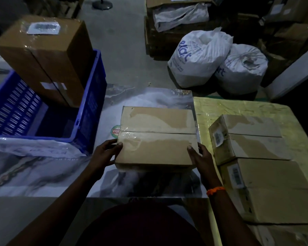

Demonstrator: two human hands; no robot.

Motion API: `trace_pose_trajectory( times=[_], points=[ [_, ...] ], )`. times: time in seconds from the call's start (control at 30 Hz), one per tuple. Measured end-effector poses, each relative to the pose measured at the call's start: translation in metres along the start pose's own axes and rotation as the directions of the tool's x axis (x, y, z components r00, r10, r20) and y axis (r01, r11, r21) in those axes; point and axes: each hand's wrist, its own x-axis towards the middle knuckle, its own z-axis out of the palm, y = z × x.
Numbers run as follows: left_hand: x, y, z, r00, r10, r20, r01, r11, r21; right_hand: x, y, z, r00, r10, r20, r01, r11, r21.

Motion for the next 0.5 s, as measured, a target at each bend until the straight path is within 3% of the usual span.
trace_pose_trajectory(
  times=[0.17,0.33,0.5],
  points=[
    [0.020,0.012,0.008,0.996,0.052,-0.074,-0.054,0.998,-0.018,0.025,-0.010,0.002,1.000,0.008,-0.023,-0.008,1.000,-0.018],
    [0.047,0.039,0.023,0.986,0.155,-0.070,-0.147,0.984,0.100,0.062,-0.031,0.008,0.998,-0.062,0.012,0.063,0.994,-0.086],
    [0.063,0.066,0.043,0.987,0.153,-0.037,-0.145,0.974,0.174,0.089,-0.056,0.015,0.996,-0.073,0.047,0.078,0.992,-0.095]
  ],
)
